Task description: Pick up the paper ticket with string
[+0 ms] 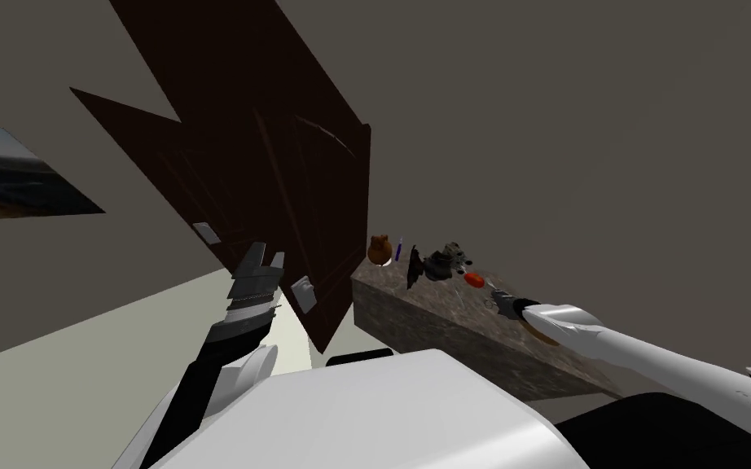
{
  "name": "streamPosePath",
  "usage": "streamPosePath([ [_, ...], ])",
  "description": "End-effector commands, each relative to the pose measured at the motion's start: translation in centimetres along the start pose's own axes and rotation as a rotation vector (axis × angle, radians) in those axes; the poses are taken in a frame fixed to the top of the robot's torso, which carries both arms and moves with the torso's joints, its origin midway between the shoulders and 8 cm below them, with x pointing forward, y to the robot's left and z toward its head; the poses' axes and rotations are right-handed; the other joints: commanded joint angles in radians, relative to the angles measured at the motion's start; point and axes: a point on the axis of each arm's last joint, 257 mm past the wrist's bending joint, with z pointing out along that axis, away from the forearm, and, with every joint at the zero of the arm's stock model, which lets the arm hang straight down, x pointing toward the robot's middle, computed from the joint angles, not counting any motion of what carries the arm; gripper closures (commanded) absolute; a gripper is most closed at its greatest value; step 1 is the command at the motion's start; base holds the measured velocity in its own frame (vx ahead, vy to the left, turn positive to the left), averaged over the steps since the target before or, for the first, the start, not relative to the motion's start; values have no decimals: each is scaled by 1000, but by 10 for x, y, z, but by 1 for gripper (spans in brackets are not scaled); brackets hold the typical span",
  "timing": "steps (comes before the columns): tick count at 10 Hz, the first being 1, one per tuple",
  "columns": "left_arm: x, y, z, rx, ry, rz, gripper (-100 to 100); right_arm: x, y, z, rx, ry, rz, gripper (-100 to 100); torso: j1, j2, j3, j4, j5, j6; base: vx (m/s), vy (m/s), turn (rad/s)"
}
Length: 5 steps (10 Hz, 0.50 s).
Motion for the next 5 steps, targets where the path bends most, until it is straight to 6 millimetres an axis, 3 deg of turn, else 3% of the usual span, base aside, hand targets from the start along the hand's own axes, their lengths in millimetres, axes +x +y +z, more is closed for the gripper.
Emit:
streamPosePath([
  [1, 0, 0, 0, 0, 0, 0, 0, -9, -6, -2, 13, -20, -15, 100, 0, 0, 0, 0, 0, 0, 72, 14, -112],
  [3, 0, 0, 0, 0, 0, 0, 0, -23, -14, -6, 32, -52, -49, 100, 0, 1, 1, 0, 0, 3, 111, 37, -294],
  [4, 0, 0, 0, 0, 0, 0, 0, -17, -12, -6, 26, -41, -38, 100, 1, 0, 0, 0, 0, 2, 51, 23, -71],
  [5, 0, 0, 0, 0, 0, 0, 0, -18, -11, -6, 25, -43, -40, 0, 0, 2, 1, 1, 0, 0, 7, 5, 9],
])
